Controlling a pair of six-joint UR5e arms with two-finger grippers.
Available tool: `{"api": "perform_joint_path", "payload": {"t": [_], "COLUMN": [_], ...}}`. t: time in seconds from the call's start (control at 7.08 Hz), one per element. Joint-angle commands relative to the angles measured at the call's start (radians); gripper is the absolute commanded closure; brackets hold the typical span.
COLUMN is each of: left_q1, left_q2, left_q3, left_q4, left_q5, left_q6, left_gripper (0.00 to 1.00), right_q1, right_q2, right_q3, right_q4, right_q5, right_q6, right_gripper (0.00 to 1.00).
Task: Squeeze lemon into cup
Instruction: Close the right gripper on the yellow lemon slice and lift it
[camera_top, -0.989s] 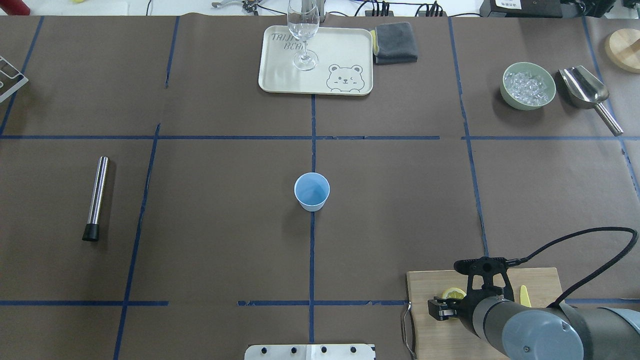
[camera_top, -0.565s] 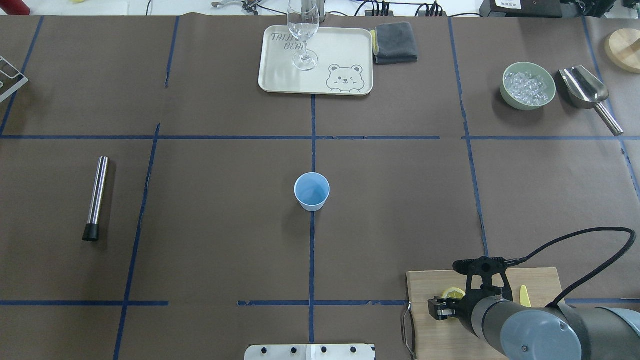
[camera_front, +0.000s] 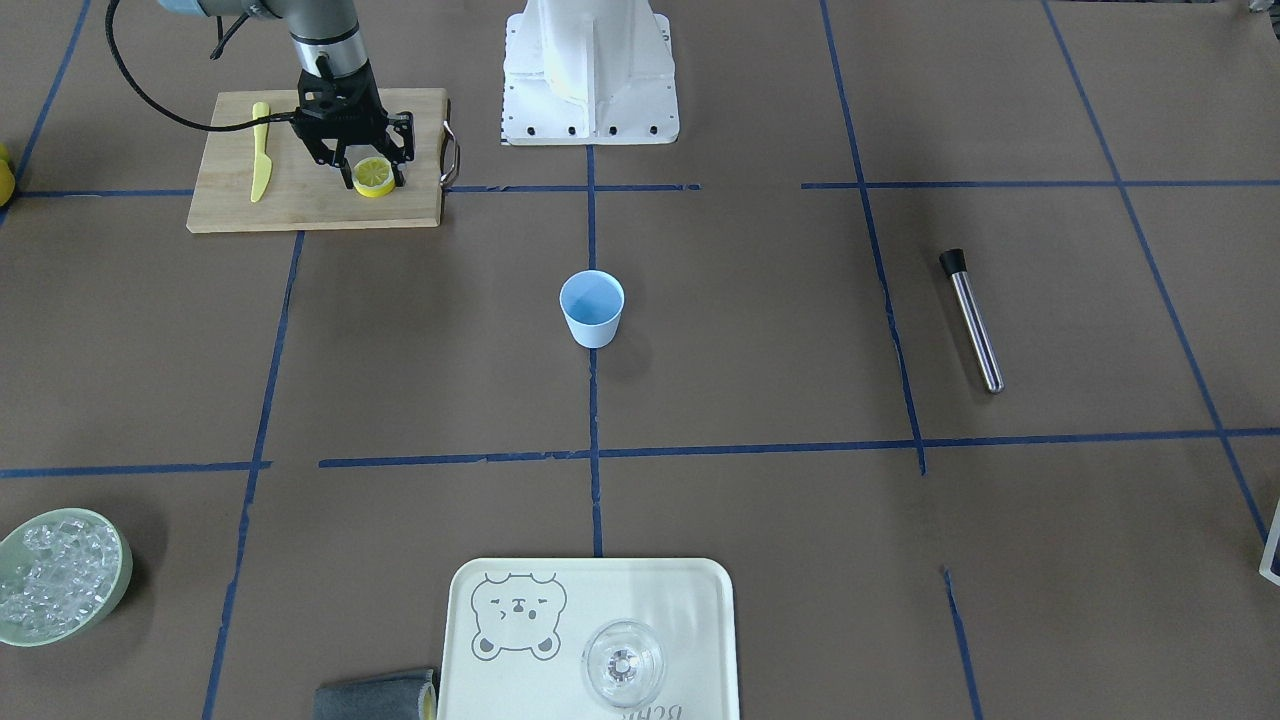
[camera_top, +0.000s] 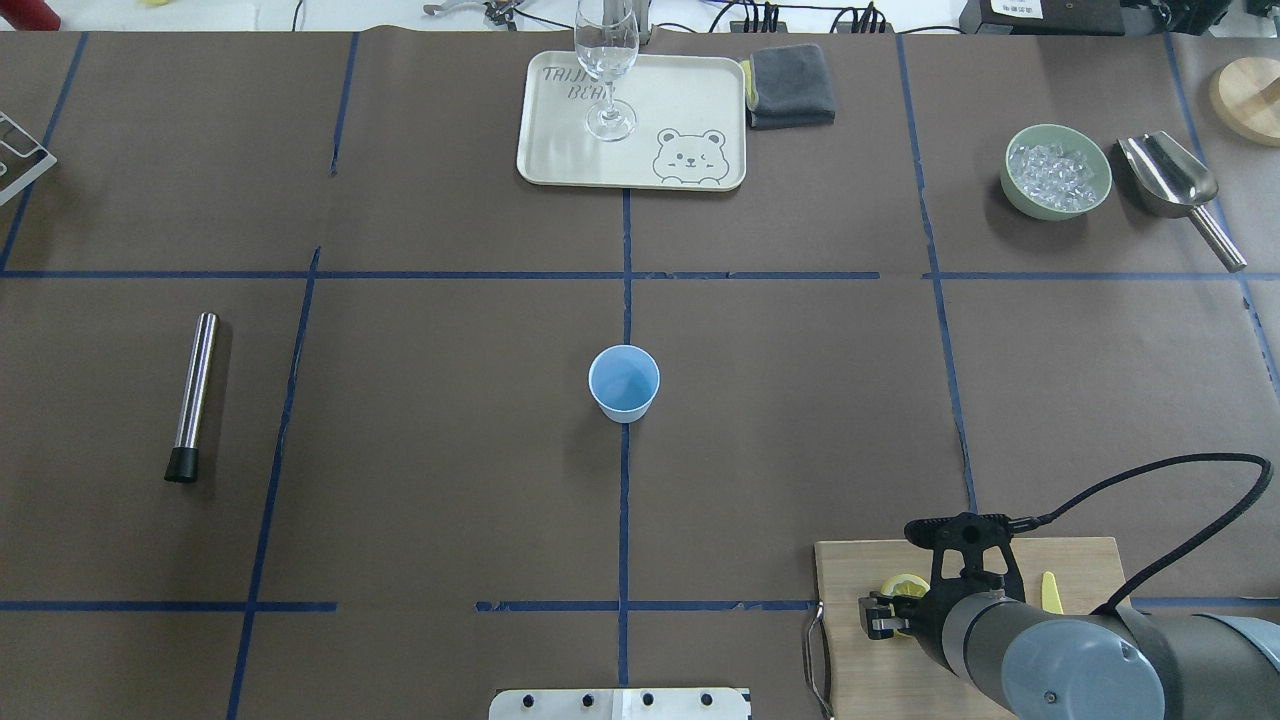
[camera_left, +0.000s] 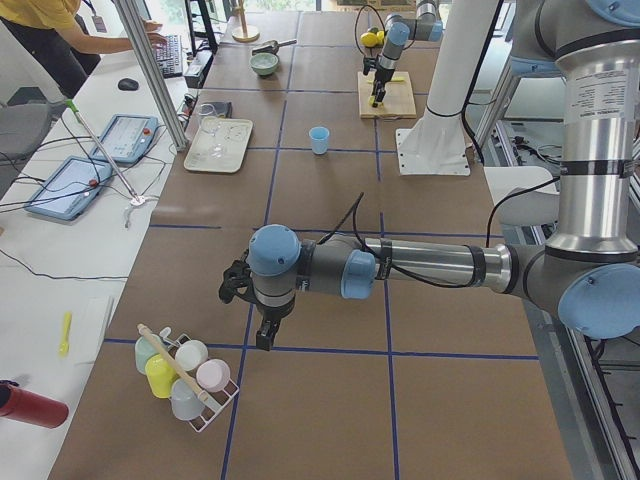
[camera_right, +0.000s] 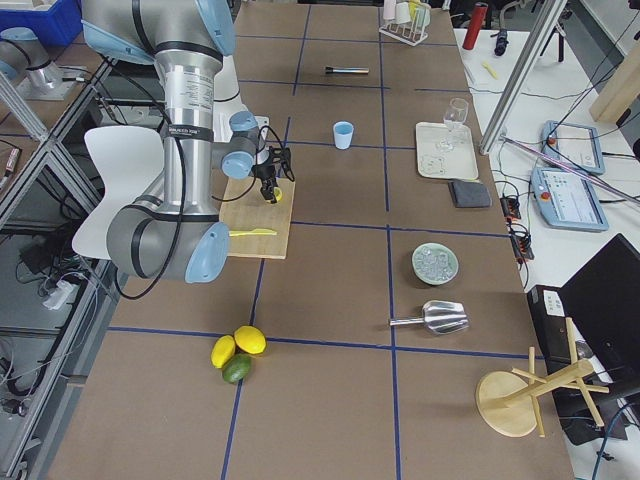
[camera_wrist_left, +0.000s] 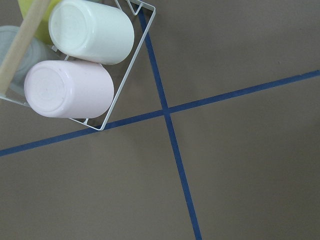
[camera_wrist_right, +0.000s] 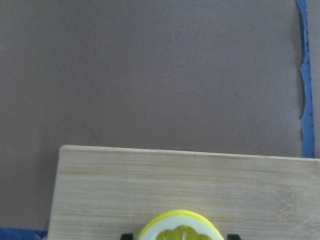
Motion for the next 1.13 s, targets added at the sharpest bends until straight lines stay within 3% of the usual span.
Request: {"api": "perform_joint_path", "payload": {"t": [0.0,0.71,0.99], "left_q1": [0.0,0.0,0.0], "left_q2": [-0.001,-0.003,-0.003], "left_q3": [0.0,0.0,0.001], "left_q4": [0.001,-0.001,0.001], "left_q5": [0.0,-0.001,-0.001], "left_q6": [0.001,-0.001,-0.001], "left_gripper": [0.0,0.0,0.0], "right_q1": [0.001,0.041,0.061], "right_q2": [0.002,0.022,0.158], "right_q3": [0.035,0.095,0.085], "right_q4": [-0.001,-0.013,-0.167], "right_q5": [-0.001,0.005,0.01], "right_q6": [0.0,-0.001,-0.001], "right_gripper": [1.0,1.0,1.0]}}
